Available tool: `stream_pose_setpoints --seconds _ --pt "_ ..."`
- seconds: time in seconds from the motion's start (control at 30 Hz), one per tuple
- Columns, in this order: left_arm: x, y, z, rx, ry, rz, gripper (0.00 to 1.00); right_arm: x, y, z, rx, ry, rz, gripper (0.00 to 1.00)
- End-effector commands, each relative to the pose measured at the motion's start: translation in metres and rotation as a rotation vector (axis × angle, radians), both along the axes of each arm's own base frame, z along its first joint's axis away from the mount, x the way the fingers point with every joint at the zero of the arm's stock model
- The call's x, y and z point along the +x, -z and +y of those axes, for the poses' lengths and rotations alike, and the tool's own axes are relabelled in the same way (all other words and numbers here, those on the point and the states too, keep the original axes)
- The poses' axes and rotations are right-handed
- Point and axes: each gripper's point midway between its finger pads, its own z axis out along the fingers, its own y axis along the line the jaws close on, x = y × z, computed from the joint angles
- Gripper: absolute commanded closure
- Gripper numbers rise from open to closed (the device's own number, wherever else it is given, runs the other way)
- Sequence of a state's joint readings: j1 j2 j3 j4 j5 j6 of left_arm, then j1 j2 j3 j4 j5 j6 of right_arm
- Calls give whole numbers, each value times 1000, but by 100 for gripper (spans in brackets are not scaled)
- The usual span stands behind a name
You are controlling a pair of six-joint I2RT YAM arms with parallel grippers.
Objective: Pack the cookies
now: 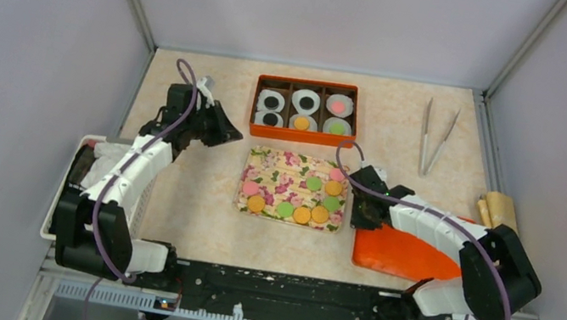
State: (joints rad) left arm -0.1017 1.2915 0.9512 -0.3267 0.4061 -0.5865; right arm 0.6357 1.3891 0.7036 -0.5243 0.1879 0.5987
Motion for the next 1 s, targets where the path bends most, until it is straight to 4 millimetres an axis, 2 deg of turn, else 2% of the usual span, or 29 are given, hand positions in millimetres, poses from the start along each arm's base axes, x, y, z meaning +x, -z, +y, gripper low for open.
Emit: stream_pose_setpoints --seconds 0.0,0.27,0.5,0.67,0.87,0.97 --pt "-1 -25 -21 -68 120 -122 81 -9 -12 3 -51 -55 0 100" --pt "-17 -31 -63 -173 299 -155 68 -28 -69 34 -18 -237 -56 100" --pt "-34 -34 -93 -227 439 -152 50 -58 -120 77 120 -441 -79 100" --pt "-49 -23 -108 -278 515 -92 43 -67 -144 103 197 -548 -115 100" --pt "-70 5 -127 -343 600 46 43 -72 -168 129 250 -652 -172 100" --pt "-73 9 -135 -369 624 48 43 -77 -176 140 267 -696 -185 100"
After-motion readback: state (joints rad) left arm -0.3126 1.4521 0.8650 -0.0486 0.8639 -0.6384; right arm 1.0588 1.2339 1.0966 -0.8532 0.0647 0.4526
